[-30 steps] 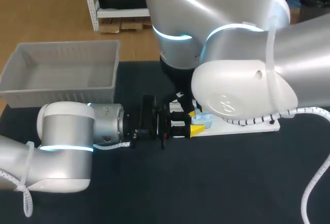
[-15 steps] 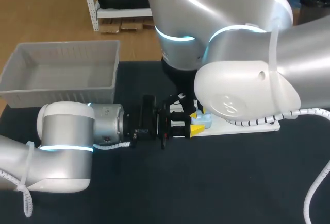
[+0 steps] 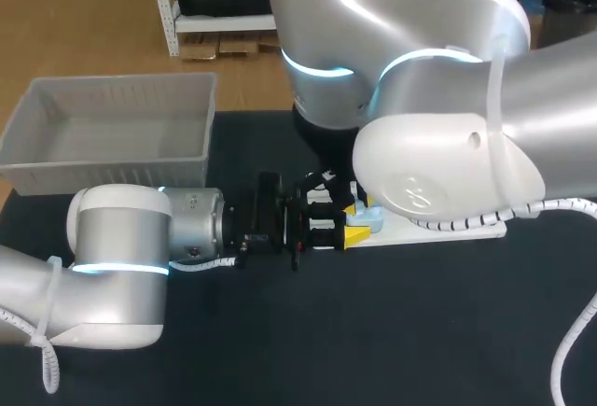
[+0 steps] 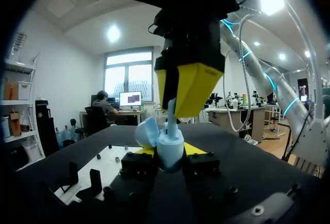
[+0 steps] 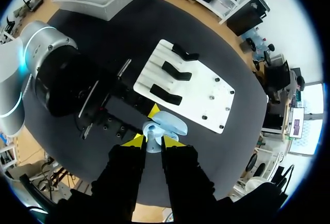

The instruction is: Pick up each earbud case from the left stands, insert the matching earbuds, close the lid, and place the case in the box.

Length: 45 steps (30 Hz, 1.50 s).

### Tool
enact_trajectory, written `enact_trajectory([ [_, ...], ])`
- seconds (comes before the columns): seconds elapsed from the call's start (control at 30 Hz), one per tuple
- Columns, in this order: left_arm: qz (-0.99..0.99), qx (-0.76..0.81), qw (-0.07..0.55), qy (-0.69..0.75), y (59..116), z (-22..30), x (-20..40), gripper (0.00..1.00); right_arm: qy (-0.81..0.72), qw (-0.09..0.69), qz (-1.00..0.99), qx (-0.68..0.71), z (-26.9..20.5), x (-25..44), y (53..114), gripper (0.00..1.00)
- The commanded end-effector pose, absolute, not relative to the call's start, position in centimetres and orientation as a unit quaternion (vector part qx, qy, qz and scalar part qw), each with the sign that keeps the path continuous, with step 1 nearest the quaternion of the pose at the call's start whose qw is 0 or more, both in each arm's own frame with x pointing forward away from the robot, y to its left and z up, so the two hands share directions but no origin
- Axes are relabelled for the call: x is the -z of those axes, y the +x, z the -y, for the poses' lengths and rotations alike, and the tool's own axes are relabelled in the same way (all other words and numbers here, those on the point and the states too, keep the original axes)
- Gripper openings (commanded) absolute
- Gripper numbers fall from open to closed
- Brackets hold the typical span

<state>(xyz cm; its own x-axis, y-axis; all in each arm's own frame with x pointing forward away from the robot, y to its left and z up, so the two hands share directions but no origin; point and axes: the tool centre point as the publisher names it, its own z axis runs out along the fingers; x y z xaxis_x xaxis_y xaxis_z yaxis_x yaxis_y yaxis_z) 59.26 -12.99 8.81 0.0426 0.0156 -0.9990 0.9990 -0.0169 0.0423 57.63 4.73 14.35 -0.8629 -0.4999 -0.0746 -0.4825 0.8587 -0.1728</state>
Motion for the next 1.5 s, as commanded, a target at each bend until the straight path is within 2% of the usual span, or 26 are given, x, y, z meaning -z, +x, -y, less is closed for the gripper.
enact_trajectory([
  [0.03,-0.488,0.49,0.502,0.518,59.33,12.95,-8.77,0.0,-0.255,0.061,-0.962,0.073,-4.63,-14.19,57.61,0.0],
  [1.5,-0.488,0.49,0.502,0.518,59.33,12.95,-8.77,0.0,-0.252,0.062,-0.963,0.073,-4.62,-13.39,58.42,0.0],
])
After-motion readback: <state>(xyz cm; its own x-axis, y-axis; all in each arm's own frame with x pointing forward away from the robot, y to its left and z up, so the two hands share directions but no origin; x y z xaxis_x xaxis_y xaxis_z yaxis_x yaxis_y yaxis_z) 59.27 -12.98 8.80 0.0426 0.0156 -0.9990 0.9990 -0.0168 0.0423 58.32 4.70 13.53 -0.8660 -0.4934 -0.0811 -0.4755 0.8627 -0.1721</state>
